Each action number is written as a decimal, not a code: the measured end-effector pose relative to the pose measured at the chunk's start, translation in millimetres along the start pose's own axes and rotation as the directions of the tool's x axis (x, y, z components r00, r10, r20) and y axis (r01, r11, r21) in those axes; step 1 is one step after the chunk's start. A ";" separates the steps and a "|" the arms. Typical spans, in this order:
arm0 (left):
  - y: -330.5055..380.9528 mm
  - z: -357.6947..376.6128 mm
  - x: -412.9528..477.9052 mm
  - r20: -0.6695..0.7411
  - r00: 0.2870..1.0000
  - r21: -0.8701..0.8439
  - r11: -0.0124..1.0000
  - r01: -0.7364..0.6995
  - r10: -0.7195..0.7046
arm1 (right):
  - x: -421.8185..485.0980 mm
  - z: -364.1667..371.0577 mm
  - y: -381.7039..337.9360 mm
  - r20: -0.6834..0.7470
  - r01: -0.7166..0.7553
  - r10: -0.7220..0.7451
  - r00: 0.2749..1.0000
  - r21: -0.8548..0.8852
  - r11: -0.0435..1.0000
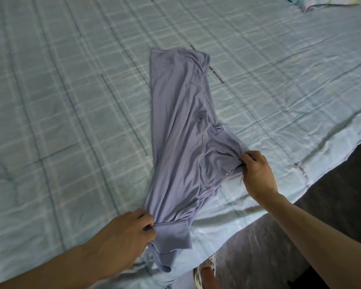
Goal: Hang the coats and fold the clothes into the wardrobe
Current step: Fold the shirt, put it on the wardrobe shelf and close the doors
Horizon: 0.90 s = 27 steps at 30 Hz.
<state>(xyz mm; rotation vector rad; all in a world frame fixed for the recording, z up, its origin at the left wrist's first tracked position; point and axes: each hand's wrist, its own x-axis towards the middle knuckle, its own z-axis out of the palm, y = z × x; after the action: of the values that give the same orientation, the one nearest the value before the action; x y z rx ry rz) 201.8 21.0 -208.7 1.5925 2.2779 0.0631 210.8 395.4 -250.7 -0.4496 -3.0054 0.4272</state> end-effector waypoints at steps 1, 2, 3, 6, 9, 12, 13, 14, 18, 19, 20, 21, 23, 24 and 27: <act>0.6 -1.9 -0.2 -0.001 1.000 0.007 1.000 0.004 -0.004 | 1.7 -3.9 -2.9 -0.030 0.025 -0.024 0.999 0.026 0.999; 1.4 -3.6 -0.6 -0.001 1.000 0.014 1.000 0.006 -0.006 | 4.2 -8.5 -6.8 -0.064 0.055 -0.052 0.997 0.046 0.997; 2.2 -5.1 -1.1 -0.001 1.000 0.016 1.000 0.006 -0.006 | 7.4 -14.2 -13.1 -0.097 0.087 -0.081 0.992 0.061 0.994; 4.0 -9.1 -2.1 0.006 1.000 0.013 1.000 -0.002 0.002 | 21.3 -31.0 -44.3 -0.212 0.248 -0.223 0.952 0.101 0.963; 4.8 -11.2 -3.6 0.022 1.000 0.017 1.000 0.005 -0.006 | 35.3 -35.4 -88.6 -0.183 0.408 -0.380 0.907 0.157 0.899; 5.7 -10.7 -6.0 0.027 0.999 0.001 1.000 0.018 -0.018 | 36.7 -21.1 -130.7 0.008 0.549 -0.561 0.828 0.193 0.813; 5.9 -9.9 -6.3 0.030 0.999 0.002 1.000 0.019 -0.019 | 34.0 -13.7 -139.9 0.121 0.580 -0.602 0.789 0.172 0.796; 6.1 -9.7 -6.4 0.031 0.999 0.001 1.000 0.020 -0.020 | 30.4 -6.8 -145.5 0.234 0.595 -0.610 0.757 0.136 0.792; 2.2 -11.1 -7.0 0.018 0.999 -0.029 0.998 0.051 -0.050 | 18.1 8.5 -138.4 0.488 0.562 -0.544 0.683 0.124 0.818; 1.0 -11.9 -7.1 0.008 0.998 -0.047 0.997 0.068 -0.068 | 14.8 9.2 -133.6 0.534 0.555 -0.535 0.655 0.141 0.820; 0.0 -13.2 -6.9 -0.010 0.996 -0.072 0.994 0.087 -0.088 | 11.3 8.4 -128.6 0.573 0.544 -0.524 0.630 0.157 0.825; -1.2 -14.1 -5.9 -0.030 0.993 -0.095 0.989 0.111 -0.114 | 7.4 6.8 -123.8 0.602 0.528 -0.511 0.613 0.169 0.832; -3.9 -19.3 -2.2 -0.068 0.981 -0.150 0.974 0.168 -0.179 | 0.0 0.8 -116.1 0.630 0.467 -0.484 0.607 0.210 0.859; -5.1 -23.8 0.1 -0.105 0.971 -0.186 0.964 0.191 -0.213 | -3.2 -4.4 -114.7 0.645 0.402 -0.460 0.610 0.248 0.881; -12.3 -41.2 8.7 -0.257 0.924 -0.286 0.936 0.206 -0.282 | -7.7 -25.6 -116.8 0.690 0.033 -0.407 0.598 0.486 0.873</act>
<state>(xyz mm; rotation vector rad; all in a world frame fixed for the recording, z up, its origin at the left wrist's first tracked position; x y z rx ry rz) 175.2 31.4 -175.5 1.2216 2.5528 0.5401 188.8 292.5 -193.3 0.2654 -3.4763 1.5977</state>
